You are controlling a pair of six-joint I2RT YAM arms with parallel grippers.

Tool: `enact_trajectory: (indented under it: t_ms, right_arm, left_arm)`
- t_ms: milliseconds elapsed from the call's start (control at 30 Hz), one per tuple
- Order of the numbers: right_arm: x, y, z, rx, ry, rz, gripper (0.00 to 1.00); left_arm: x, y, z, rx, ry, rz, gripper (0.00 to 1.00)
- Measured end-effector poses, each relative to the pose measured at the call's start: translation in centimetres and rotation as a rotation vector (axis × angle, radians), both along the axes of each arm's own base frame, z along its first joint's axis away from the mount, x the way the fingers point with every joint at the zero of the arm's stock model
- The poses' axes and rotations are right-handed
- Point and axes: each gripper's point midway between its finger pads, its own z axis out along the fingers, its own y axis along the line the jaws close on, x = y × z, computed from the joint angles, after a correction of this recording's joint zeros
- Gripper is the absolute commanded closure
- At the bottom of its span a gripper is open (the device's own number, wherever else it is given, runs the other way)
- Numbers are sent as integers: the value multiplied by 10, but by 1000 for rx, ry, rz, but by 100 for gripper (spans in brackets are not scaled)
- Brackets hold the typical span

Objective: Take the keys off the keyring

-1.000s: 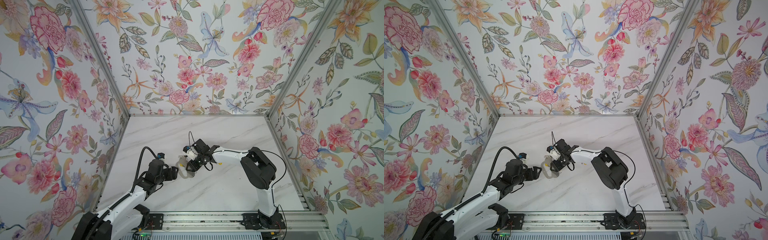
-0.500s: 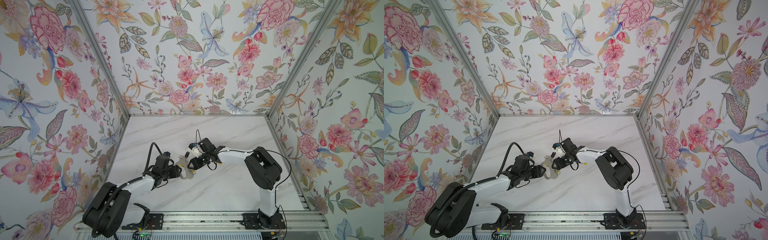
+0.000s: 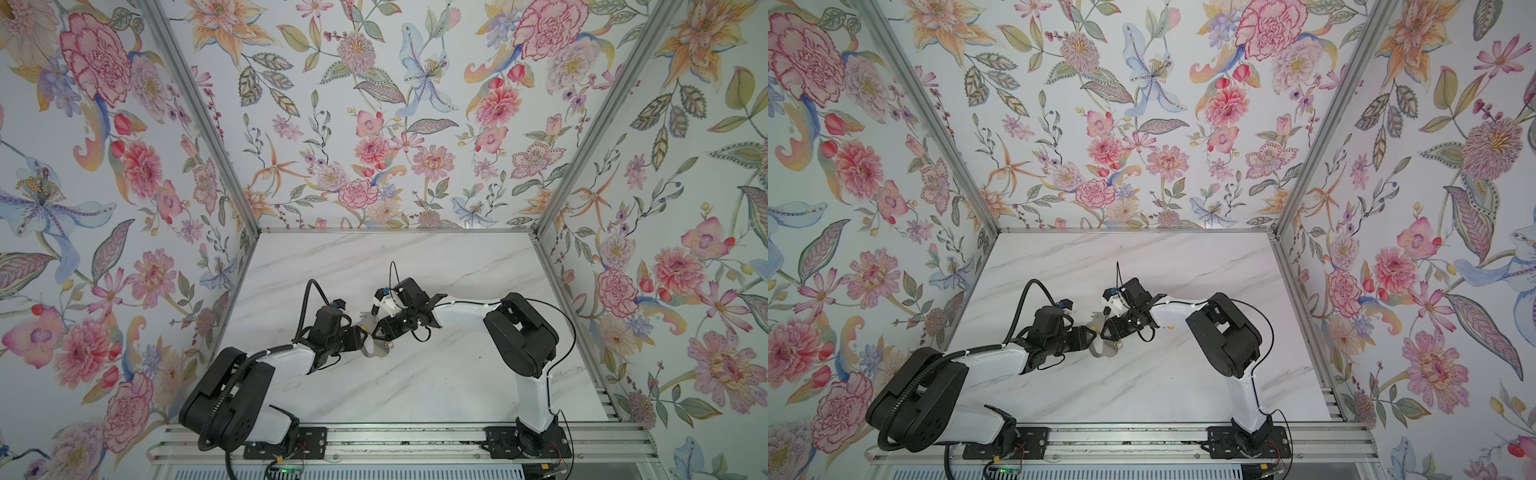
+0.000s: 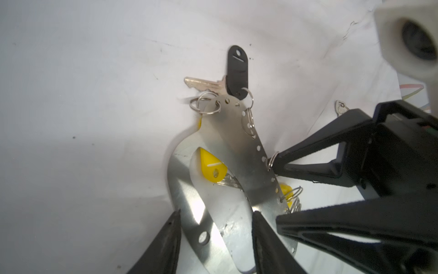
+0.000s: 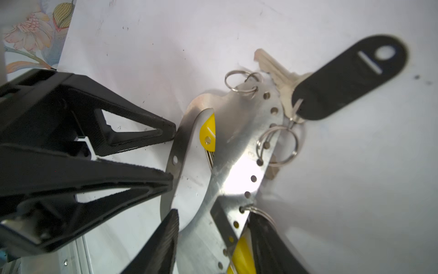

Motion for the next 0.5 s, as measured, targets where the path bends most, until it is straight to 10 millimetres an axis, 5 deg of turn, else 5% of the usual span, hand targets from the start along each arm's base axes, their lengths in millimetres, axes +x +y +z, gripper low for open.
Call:
enact_trajectory:
  t_ms: [367, 500]
  right_arm:
    - [21, -25, 23, -20, -85, -90, 45]
    - [25, -28, 14, -33, -70, -101, 46]
  left_arm:
    - [0, 1, 0, 16, -5, -15, 50]
    - [0, 0, 0, 15, -5, -15, 50]
